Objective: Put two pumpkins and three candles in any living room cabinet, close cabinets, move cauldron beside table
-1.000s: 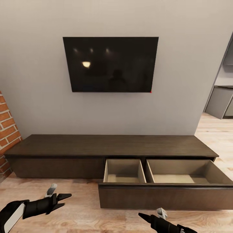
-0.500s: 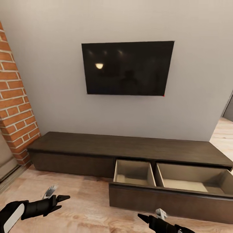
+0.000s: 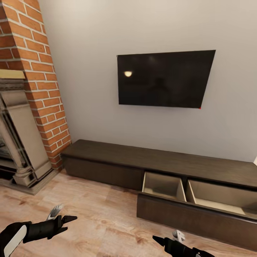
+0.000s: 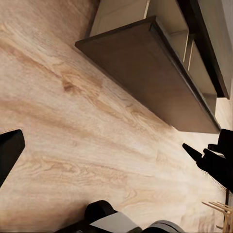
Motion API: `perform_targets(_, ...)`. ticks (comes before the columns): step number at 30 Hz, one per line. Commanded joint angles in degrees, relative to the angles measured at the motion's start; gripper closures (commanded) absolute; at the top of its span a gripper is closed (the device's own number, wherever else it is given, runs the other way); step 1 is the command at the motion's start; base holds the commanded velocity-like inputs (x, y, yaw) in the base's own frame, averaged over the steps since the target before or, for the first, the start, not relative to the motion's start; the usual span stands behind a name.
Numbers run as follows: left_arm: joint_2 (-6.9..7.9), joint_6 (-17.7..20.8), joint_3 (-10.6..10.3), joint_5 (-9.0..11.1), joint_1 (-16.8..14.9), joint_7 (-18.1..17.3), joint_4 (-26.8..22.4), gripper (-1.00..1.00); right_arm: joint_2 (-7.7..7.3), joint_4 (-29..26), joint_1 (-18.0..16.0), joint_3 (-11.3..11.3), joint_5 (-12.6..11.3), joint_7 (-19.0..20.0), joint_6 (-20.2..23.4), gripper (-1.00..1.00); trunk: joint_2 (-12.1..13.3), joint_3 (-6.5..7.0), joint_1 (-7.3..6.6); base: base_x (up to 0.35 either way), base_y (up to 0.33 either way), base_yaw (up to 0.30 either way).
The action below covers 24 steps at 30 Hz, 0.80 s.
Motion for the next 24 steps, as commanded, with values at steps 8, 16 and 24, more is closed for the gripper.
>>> perform_targets(8,0.05,0.30,-0.18,0.45,-0.04,0.06,0.70,-1.00,0.71,-0.06,-0.02,0.22,-0.60,-1.72,0.47,-1.00,3.19,1.38,-1.79,-0.092,0.009,0.274)
perform_targets(16,0.05,0.02,-0.14,0.44,-0.11,0.03,1.40,-1.00,2.27,-0.06,-0.02,0.22,2.19,-4.44,0.38,-1.00,6.40,2.82,-3.55,-0.004,0.000,0.274)
perform_targets(24,0.17,-0.35,-0.23,0.50,-0.11,-0.03,1.44,-1.00,2.48,-0.06,-0.02,0.20,3.68,-5.74,0.37,-1.00,7.20,3.18,-3.99,0.000,0.000,0.274)
